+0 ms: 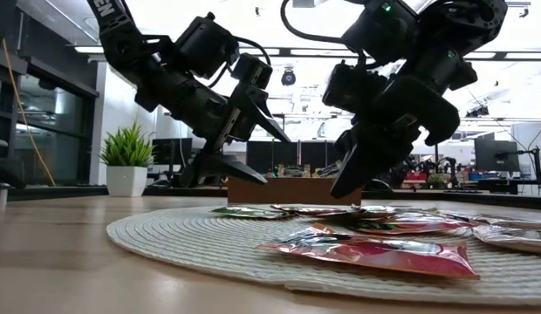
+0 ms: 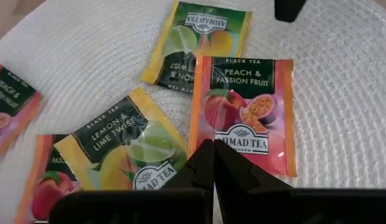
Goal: Pick & Place Tea
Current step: Put the orange tea bag into the left section of the wooden organizer
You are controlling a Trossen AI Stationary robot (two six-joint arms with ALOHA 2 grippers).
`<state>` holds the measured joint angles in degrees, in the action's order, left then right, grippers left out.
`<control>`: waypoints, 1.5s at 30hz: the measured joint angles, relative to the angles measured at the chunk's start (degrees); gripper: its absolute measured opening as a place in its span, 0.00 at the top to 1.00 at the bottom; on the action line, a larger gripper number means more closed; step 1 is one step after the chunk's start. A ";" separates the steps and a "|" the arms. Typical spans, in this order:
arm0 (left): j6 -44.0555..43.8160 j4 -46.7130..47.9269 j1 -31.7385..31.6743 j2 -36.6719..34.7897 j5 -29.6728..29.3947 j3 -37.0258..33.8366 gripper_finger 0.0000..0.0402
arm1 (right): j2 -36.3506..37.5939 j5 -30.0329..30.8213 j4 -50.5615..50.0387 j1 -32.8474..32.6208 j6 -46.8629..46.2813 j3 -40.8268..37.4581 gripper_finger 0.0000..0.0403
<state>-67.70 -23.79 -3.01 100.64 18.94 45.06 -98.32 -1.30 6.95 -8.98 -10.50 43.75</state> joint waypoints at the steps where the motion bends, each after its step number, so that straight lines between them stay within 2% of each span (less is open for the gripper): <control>1: 0.00 -0.02 0.00 0.00 -0.02 0.00 0.34 | 0.00 0.68 -0.01 -0.09 0.02 0.00 1.00; 12: 0.03 0.00 0.00 0.00 -0.09 0.00 0.34 | 0.00 1.98 0.66 -0.18 -1.05 0.00 1.00; 28: 0.11 0.63 0.00 -0.04 -0.44 -0.02 0.34 | -3.96 0.30 3.18 -0.15 -2.51 0.02 1.00; 45: -0.10 4.96 0.00 -0.07 -1.93 -0.02 0.34 | -4.09 0.74 4.94 1.60 -1.90 0.00 1.00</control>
<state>-67.80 -18.83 -3.01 100.57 17.01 45.04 -102.41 -0.56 11.90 -7.38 -12.40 43.75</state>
